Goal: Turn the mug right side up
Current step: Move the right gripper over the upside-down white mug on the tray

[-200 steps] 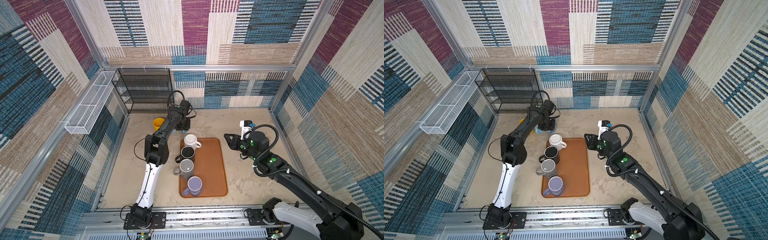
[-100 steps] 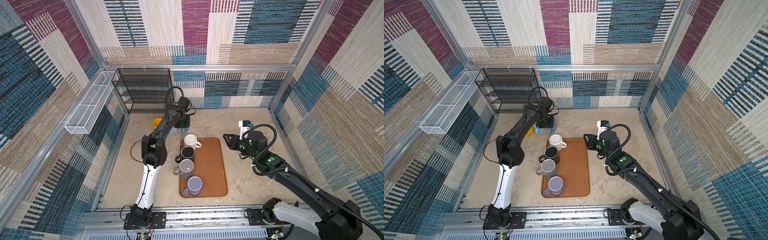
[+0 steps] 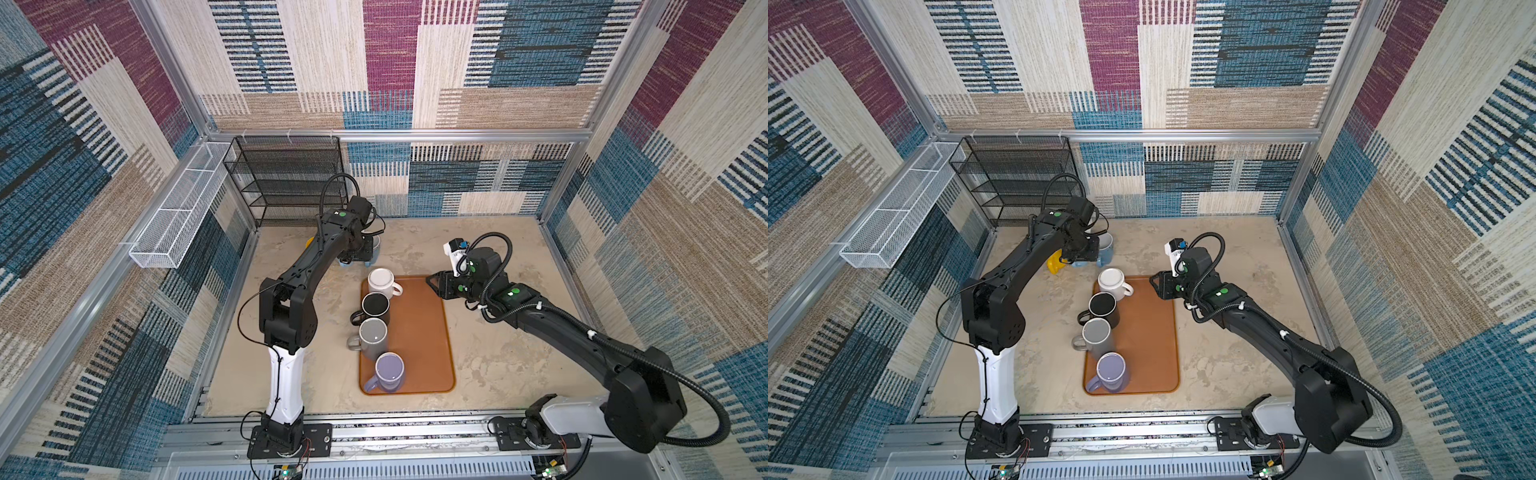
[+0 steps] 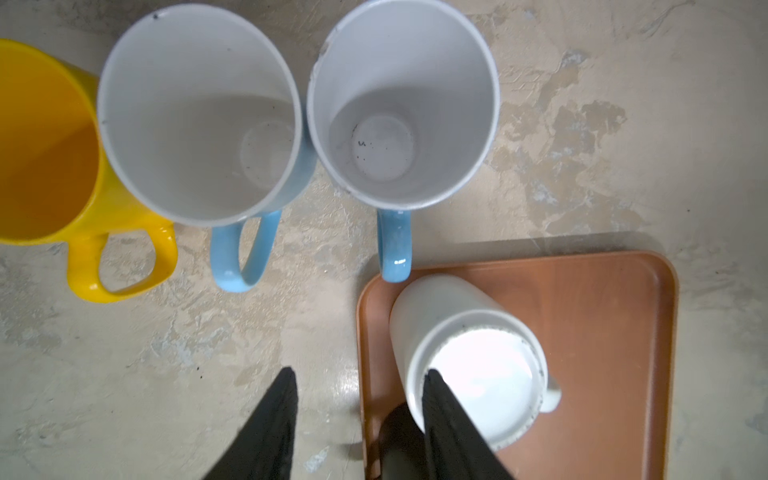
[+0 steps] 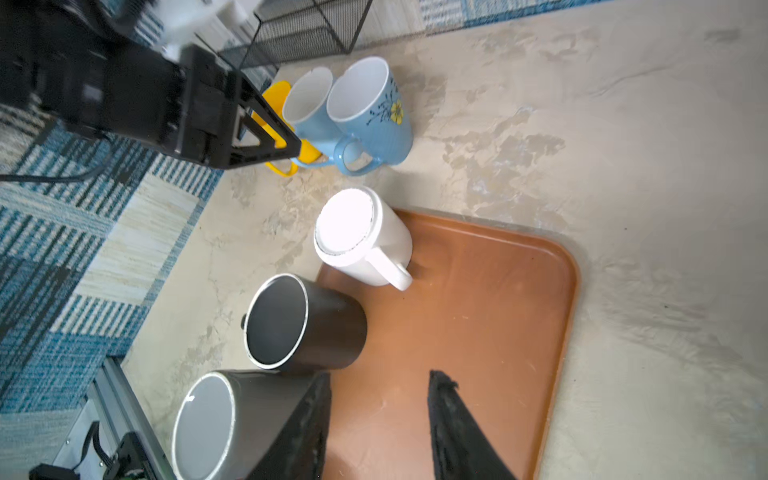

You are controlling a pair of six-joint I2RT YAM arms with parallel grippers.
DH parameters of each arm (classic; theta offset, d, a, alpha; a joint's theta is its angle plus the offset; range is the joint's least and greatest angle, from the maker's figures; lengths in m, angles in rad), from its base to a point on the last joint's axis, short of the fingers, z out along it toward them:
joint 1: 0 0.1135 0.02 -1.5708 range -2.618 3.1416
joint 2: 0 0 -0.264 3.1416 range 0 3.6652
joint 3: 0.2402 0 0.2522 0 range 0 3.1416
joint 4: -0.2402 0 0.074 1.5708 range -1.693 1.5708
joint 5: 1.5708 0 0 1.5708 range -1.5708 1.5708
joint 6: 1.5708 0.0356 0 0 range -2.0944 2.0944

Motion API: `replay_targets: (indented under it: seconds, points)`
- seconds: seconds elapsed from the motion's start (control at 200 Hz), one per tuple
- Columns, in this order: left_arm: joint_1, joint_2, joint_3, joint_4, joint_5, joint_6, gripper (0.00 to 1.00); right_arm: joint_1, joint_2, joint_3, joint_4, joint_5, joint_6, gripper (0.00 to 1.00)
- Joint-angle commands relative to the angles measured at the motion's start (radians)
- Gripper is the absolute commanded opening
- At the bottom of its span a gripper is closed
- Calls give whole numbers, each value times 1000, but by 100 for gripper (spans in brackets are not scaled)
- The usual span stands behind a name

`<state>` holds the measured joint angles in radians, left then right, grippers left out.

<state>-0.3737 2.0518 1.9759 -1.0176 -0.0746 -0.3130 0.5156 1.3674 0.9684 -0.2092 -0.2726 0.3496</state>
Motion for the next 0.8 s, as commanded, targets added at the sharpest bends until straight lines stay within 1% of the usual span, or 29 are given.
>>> replay_targets:
  seconds: [0.0, 0.19, 0.311, 0.446, 0.576, 0.791]
  points:
    - [0, -85, -104, 109, -5, -20, 46, 3, 42, 26, -10, -64, -75, 44]
    - [0, -283, -354, 209, -15, -56, 46, 26, 125, 70, -32, -57, -138, 44]
    - [2, -402, -487, 246, -25, -77, 46, 55, 191, 114, -59, -16, -194, 44]
    - [2, -519, -604, 270, -19, -92, 46, 91, 274, 184, -104, 49, -253, 44]
    - [6, -581, -647, 260, -35, -79, 46, 110, 348, 253, -151, 89, -301, 43]
    - [10, -617, -656, 255, -22, -72, 47, 120, 437, 338, -205, 123, -352, 43]
